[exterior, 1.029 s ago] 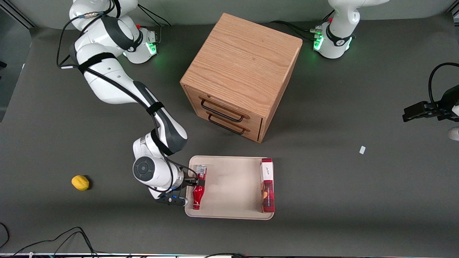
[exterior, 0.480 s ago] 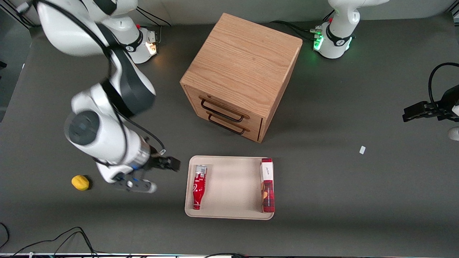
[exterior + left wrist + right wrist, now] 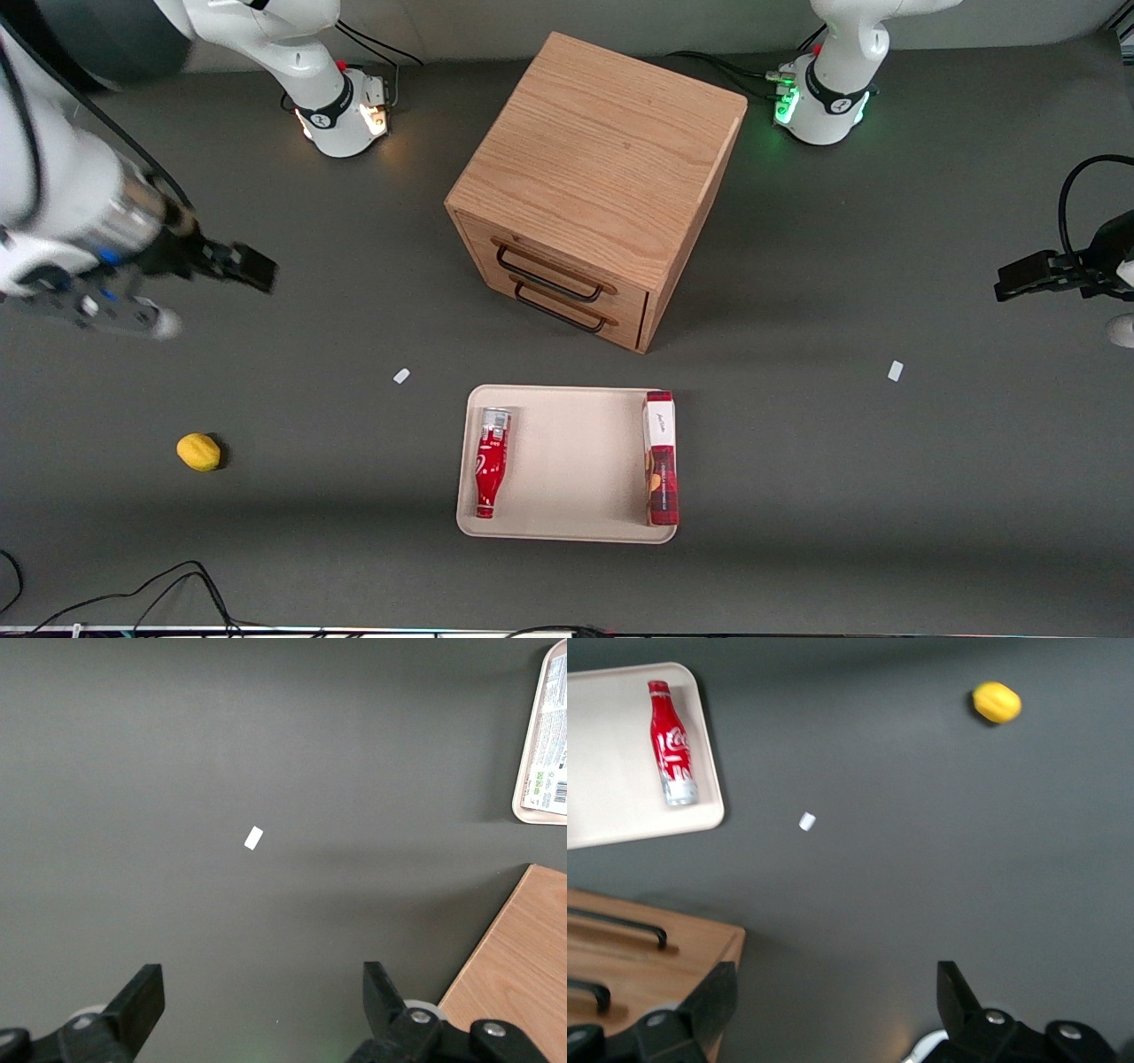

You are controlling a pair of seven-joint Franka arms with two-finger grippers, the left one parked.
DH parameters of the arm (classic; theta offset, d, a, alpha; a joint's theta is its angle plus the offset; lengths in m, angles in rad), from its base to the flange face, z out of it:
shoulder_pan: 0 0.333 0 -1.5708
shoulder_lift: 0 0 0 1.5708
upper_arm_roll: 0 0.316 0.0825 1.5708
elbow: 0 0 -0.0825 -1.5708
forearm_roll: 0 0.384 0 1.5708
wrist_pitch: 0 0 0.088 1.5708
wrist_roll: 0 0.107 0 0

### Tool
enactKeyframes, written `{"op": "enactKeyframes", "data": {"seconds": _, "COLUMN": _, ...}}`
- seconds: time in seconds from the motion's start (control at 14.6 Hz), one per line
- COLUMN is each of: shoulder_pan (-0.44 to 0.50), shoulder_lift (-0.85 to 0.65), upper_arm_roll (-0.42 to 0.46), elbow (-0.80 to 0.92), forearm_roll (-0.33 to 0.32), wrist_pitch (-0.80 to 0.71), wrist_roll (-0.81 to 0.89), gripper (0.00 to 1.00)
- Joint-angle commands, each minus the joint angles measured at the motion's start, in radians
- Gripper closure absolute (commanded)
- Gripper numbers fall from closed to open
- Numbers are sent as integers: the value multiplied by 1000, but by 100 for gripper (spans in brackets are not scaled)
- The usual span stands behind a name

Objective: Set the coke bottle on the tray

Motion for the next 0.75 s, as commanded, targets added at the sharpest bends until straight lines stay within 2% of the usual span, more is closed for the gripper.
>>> {"op": "enactKeyframes", "data": {"seconds": 0.0, "shoulder_pan": 0, "shoulder_lift": -294, "upper_arm_roll": -123, "elbow": -339, "forearm_roll": 107, "wrist_pitch": 61, "wrist_roll": -54, "gripper": 0}}
{"op": "enactKeyframes", "data": {"seconds": 0.34, "shoulder_pan": 0, "shoulder_lift": -477, "upper_arm_roll": -139, "elbow": -565, "forearm_roll": 105, "wrist_pitch": 123, "wrist_roll": -75, "gripper": 0}}
{"op": "enactKeyframes", "data": {"seconds": 0.69, "shoulder_pan": 9, "shoulder_lift": -416, "upper_arm_roll": -137, "elbow": -495, "forearm_roll": 98, "wrist_pitch": 114, "wrist_roll": -60, "gripper": 0}}
